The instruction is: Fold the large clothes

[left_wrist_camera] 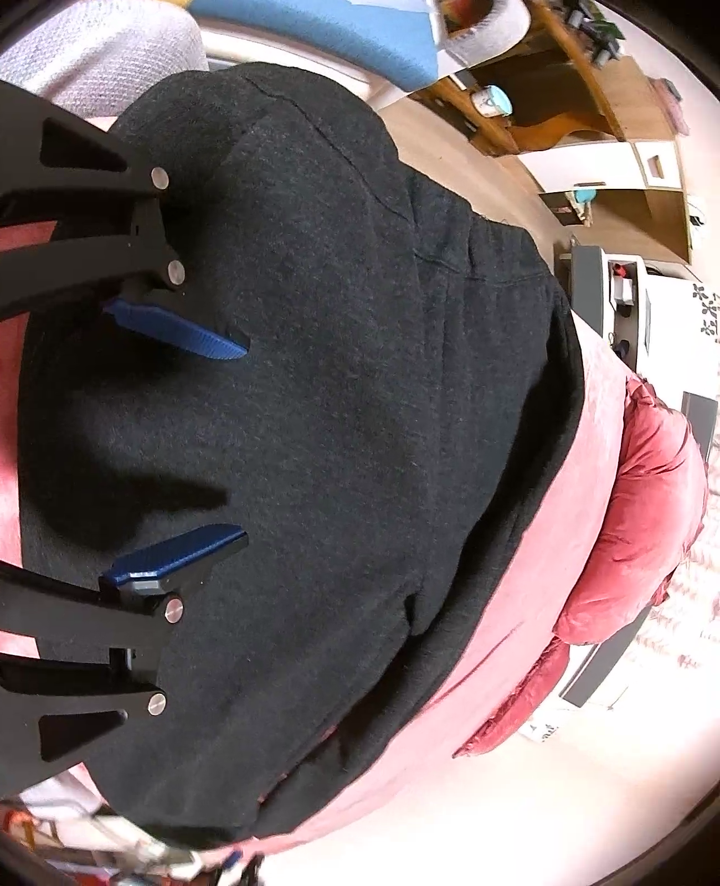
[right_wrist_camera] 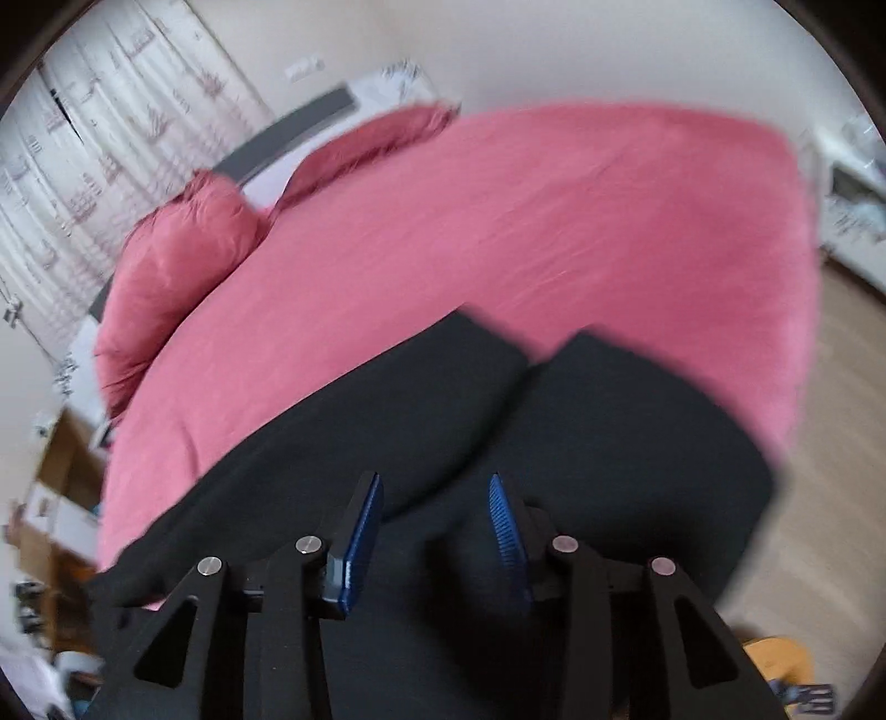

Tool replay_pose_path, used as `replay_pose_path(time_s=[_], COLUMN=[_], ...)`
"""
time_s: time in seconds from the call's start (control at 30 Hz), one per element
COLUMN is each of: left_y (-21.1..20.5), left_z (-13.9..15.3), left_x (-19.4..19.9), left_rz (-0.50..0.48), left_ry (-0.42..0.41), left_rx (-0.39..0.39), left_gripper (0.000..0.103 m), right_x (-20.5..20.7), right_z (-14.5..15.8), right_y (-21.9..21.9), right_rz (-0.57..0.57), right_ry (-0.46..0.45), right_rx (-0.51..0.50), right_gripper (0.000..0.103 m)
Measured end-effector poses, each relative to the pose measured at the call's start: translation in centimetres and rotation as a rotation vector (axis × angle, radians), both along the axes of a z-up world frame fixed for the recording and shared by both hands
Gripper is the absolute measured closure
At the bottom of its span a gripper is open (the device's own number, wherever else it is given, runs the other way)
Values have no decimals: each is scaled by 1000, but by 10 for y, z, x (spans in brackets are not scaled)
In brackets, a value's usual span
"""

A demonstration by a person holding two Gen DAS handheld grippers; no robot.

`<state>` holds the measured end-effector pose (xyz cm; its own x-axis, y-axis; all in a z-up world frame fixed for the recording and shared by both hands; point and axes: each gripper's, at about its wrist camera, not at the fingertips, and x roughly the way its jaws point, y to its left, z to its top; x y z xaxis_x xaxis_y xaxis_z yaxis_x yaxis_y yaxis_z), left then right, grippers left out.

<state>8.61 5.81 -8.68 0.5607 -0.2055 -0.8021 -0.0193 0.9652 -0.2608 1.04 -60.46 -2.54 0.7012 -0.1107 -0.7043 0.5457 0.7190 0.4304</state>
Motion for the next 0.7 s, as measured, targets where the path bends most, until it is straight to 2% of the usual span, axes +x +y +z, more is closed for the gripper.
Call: replay_pose_path(time_s=[0.1, 0.2, 0.3, 0.4, 0.5, 0.7], left_y=[3, 9, 14, 19, 21, 17], left_z=[11, 24, 31, 31, 28, 29], left_x=[8, 19, 34, 55, 72, 114], left_rz=[13, 28, 37, 57, 70, 46], left_ry=[-17, -61, -95, -98, -91, -111], left_rx=[-34, -51, -35, -27, -43, -50], left_gripper=[40, 33, 31, 31, 31, 31], right_x=[35, 51, 60, 68, 76, 105], right_z=[-18, -39, -48, -51, -45, 8], right_y=[-3, -11, -20, -24, -27, -27], right_rz=[-27, -123, -177, -199, -198, -100], right_ry=[67, 152, 155, 106, 87, 49], right_rx=[59, 113, 135, 177, 196, 60], right_gripper=[62, 62, 58, 58, 87, 94])
